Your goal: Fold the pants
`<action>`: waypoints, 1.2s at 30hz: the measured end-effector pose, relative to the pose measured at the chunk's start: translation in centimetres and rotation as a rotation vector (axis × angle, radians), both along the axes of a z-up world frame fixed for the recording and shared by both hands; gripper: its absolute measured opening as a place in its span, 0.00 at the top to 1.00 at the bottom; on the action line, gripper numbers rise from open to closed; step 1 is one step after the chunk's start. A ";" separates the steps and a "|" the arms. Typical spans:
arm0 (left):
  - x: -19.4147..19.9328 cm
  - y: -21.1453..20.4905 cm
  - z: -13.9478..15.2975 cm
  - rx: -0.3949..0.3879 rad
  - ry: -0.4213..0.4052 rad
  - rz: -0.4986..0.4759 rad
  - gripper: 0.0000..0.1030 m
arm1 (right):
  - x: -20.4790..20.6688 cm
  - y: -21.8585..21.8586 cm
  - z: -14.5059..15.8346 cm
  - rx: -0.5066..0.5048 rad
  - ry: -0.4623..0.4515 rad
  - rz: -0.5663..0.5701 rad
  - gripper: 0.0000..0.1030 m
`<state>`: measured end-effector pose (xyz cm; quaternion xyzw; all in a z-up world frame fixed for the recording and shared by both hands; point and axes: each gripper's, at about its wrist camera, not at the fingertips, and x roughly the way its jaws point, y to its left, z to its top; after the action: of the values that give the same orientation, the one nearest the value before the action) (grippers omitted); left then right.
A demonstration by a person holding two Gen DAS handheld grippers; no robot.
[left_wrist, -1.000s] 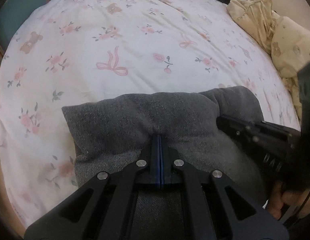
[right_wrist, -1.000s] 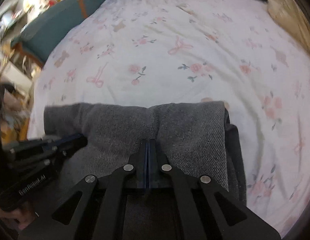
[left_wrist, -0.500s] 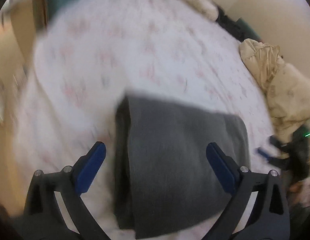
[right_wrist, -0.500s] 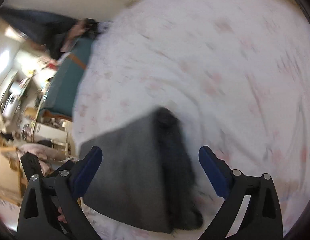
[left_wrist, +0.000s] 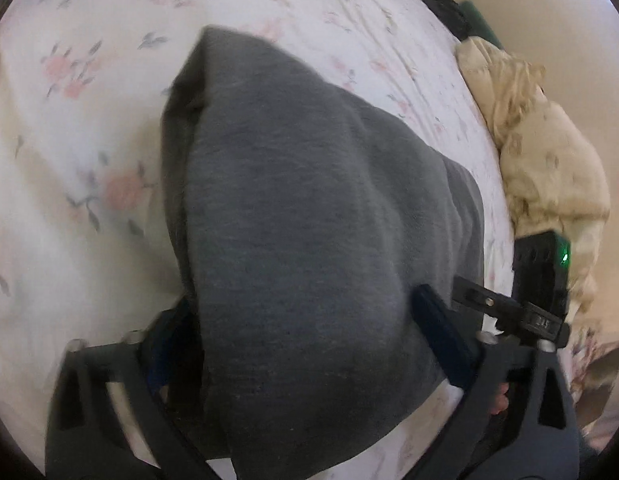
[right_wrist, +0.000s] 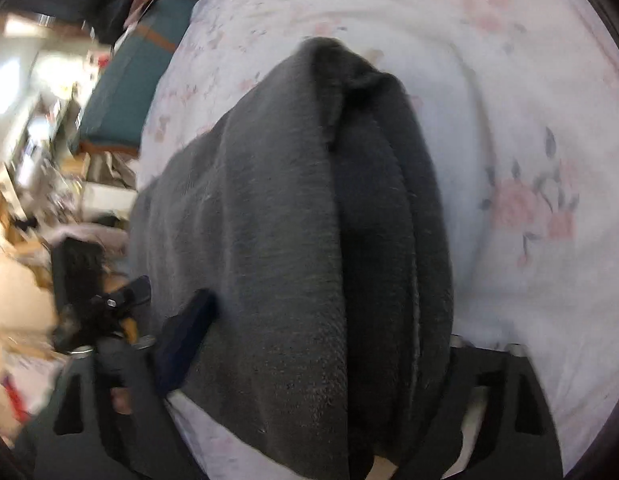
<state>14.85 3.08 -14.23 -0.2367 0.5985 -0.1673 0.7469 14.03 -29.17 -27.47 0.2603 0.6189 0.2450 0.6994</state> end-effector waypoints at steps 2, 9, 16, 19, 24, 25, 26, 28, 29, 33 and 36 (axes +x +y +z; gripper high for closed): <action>0.3 0.1 0.8 0.002 -0.008 -0.002 0.43 | 2.3 -0.1 -0.3 0.008 -0.023 -0.002 0.46; 0.6 0.4 8.7 0.040 -0.109 0.037 0.59 | 10.3 -1.7 3.9 0.044 -0.211 -0.031 0.62; 11.0 1.6 13.7 0.048 -0.201 0.028 0.59 | 25.5 -1.9 9.1 0.047 -0.326 -0.047 0.62; 19.3 3.0 13.2 -0.014 -0.205 0.061 0.59 | 34.7 0.1 12.2 0.012 -0.374 -0.043 0.62; 32.2 3.8 11.5 0.038 -0.280 0.074 0.59 | 47.4 4.6 17.0 -0.100 -0.440 -0.019 0.62; 34.3 4.0 11.0 0.048 -0.277 0.085 0.59 | 50.2 6.2 17.2 -0.124 -0.440 -0.013 0.62; 36.7 4.4 10.5 0.062 -0.273 0.091 0.59 | 52.6 8.6 16.9 -0.141 -0.440 -0.012 0.62; 40.4 4.8 9.1 0.113 -0.280 0.067 0.59 | 58.8 11.3 15.9 -0.179 -0.444 -0.014 0.62; 41.5 4.8 8.6 0.136 -0.286 0.064 0.59 | 58.7 12.1 15.4 -0.181 -0.445 -0.025 0.62; 43.6 3.3 5.2 0.317 -0.290 0.043 0.48 | 56.8 14.8 12.5 -0.319 -0.374 -0.003 0.53; 42.1 3.4 3.4 0.420 -0.275 0.073 0.35 | 49.4 14.4 12.4 -0.443 -0.379 0.031 0.43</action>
<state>57.00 6.49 -10.88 -0.0727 0.5040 -0.0427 0.8596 63.47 -14.72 -15.08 0.0416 0.5195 0.1588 0.8386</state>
